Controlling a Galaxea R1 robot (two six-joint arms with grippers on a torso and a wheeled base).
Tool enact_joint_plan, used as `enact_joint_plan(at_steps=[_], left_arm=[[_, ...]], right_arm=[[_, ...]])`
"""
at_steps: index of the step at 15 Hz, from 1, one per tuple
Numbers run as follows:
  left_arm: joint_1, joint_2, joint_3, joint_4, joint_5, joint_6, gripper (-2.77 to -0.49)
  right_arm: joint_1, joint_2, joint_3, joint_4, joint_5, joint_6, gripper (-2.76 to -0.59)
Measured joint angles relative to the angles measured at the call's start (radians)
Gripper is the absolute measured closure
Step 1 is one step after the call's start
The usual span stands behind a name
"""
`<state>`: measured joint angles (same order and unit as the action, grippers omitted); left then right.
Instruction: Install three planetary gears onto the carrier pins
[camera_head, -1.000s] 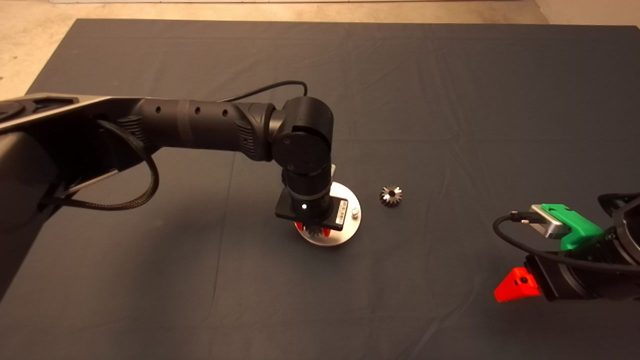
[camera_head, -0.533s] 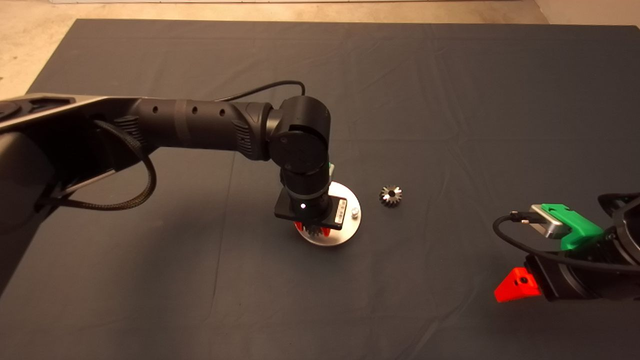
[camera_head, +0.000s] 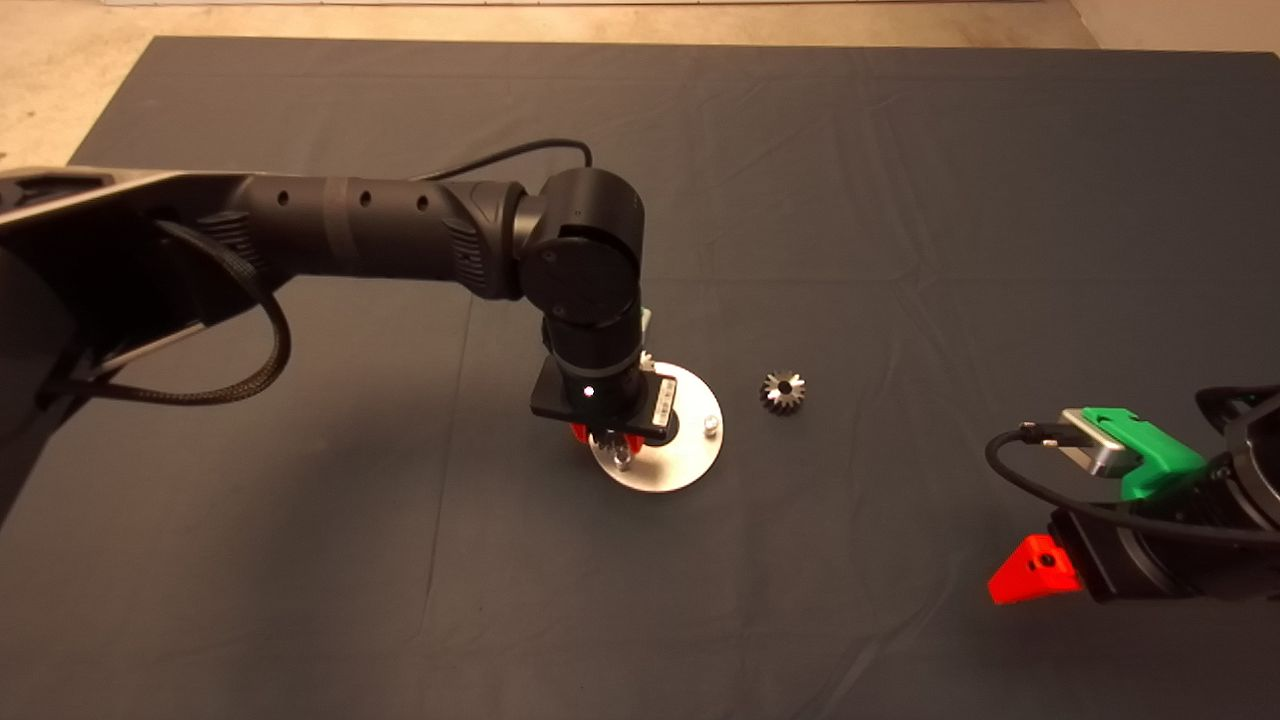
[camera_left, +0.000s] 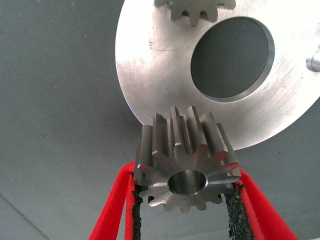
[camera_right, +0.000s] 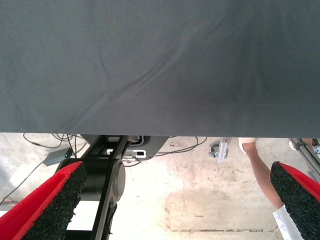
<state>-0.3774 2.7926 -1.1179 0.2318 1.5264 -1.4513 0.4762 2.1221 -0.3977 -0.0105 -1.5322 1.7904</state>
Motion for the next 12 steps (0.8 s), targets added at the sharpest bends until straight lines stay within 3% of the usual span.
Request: enact_joint_plan(at_steps=[6,12], left_arm=[[0.000,0.000,0.000,-0.004,0.000,-0.013,-0.87],[0.000,0.000,0.000,-0.004,0.000,-0.076,-0.87]], right_arm=[[0.000,0.000,0.000,0.000,0.000,0.000,-2.75],[0.000,0.000,0.000,0.000,0.000,0.000,-2.75]])
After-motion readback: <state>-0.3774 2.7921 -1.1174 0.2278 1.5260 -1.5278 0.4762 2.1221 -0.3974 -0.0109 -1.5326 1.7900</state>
